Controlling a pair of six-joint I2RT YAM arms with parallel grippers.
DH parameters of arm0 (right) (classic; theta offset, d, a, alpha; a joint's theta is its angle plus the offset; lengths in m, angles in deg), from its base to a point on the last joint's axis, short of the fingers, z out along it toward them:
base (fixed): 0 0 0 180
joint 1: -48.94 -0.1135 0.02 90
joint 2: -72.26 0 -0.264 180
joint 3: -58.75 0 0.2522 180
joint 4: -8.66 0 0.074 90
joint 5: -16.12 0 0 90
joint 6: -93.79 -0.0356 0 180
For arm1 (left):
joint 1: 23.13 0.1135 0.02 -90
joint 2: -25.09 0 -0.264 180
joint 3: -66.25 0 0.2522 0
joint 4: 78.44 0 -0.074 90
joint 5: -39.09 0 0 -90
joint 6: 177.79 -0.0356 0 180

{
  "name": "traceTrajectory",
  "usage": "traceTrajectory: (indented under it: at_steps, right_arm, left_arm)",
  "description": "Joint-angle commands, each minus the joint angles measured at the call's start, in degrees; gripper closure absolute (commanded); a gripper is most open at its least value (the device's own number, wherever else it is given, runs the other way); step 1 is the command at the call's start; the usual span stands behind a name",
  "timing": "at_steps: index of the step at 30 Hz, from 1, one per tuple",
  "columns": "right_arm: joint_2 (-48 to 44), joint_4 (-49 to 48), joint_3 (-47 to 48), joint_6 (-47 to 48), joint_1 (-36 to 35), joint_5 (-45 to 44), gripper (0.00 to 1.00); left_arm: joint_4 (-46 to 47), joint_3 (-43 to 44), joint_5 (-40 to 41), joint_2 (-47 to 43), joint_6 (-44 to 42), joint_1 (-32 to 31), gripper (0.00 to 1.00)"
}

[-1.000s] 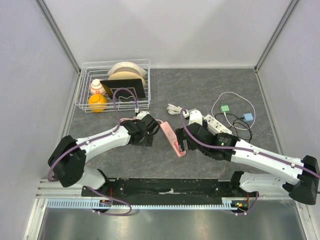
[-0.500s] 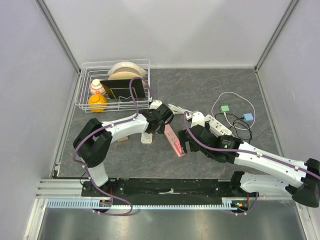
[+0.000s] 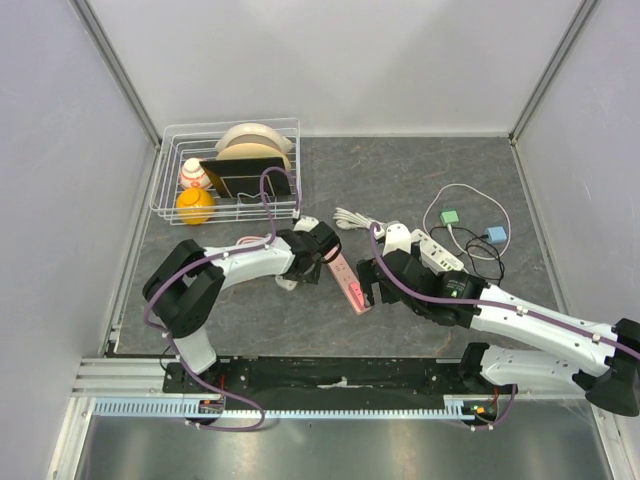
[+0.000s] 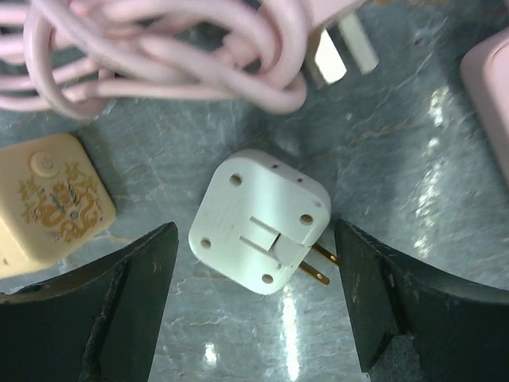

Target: Insert the plug

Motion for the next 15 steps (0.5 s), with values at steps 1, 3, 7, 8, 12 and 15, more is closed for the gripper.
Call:
traceTrajectory:
  at_steps: [1, 3, 7, 8, 12, 15]
  right_arm:
    - [0.3, -1.6, -0.1, 0.4, 0.0, -0.2, 0.02]
    - [0.5, -1.6, 0.0, 0.6, 0.0, 0.1, 0.02]
    - [1.5, -1.7, 0.1, 0.8, 0.0, 0.6, 0.02]
    - [1.6, -1.7, 0.1, 0.9, 0.0, 0.7, 0.02]
    - [2.0, -1.9, 0.1, 1.4, 0.0, 1.2, 0.02]
    - [1.9, -1.9, -0.1, 1.4, 0.0, 1.4, 0.02]
  left_arm:
    - [-1.6, -3.8, 1.4, -5.3, 1.3, -0.6, 0.13]
    - [-2.0, -6.0, 2.0, -6.7, 2.0, -0.6, 0.13]
    - [-3.8, -9.7, 4.1, -10.9, 5.1, -0.4, 0.13]
    - [-3.9, -10.4, 4.4, -11.6, 5.7, 0.1, 0.13]
    - [-3.7, -12.9, 3.9, -13.4, 7.6, 2.5, 0.13]
    - [-3.2, -13.3, 3.0, -15.9, 8.8, 3.3, 0.12]
